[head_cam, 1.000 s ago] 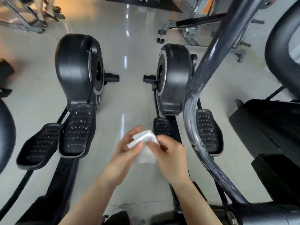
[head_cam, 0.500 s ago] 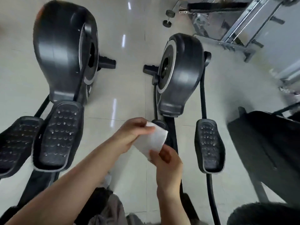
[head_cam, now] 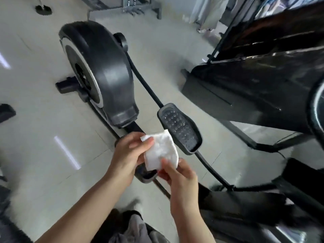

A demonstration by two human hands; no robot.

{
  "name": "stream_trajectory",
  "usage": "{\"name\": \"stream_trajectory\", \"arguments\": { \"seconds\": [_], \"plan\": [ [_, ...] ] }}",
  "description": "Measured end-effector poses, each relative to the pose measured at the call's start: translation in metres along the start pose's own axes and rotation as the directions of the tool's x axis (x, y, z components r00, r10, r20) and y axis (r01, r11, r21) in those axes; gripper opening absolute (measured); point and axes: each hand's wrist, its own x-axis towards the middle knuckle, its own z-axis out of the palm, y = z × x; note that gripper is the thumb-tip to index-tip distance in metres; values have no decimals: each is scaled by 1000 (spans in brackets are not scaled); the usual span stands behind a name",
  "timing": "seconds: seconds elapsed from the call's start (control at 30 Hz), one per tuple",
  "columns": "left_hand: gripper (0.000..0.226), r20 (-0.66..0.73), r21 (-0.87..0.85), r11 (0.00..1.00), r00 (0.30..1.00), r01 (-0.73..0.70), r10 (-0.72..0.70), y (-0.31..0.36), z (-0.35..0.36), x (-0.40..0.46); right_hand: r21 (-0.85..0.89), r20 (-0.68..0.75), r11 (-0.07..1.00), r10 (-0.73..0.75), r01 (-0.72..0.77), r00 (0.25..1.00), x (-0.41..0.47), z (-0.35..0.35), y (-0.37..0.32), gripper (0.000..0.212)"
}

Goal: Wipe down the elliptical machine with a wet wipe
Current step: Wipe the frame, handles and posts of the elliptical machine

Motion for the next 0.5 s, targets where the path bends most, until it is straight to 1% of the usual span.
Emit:
{"name": "stream_trajectory", "arguments": {
  "seconds": [0.07,0.13,0.2,0.27,0.33,0.4,0.43,0.5],
  "plan": [
    [28,114,-22,999,993,44,-41,6,7,11,20,-44,999,-29,30,999,14,-4,-11,20],
    [37,196,22,995,976,94,-97,12,15,26,35,-97,999,-37,41,995,25,-7,-20,16],
    [39,226,54,991,965,124,-133,17,26,45,92,-165,995,-33,49,986,32,-9,-25,18],
    [36,288,86,985,943,147,-166,21,43,64,221,-206,972,-34,80,978,38,-8,-32,29],
    [35,395,144,974,892,175,-219,22,64,84,377,-248,914,-57,151,967,46,-5,-42,34],
    [30,497,204,962,827,184,-263,23,84,103,513,-310,828,-67,226,948,54,-1,-53,30],
    [26,546,223,956,788,191,-284,23,93,111,558,-353,787,-64,265,933,57,2,-57,31],
    [17,633,249,946,705,206,-320,24,107,128,573,-471,738,-60,357,880,65,14,-62,30]
  ]
}}
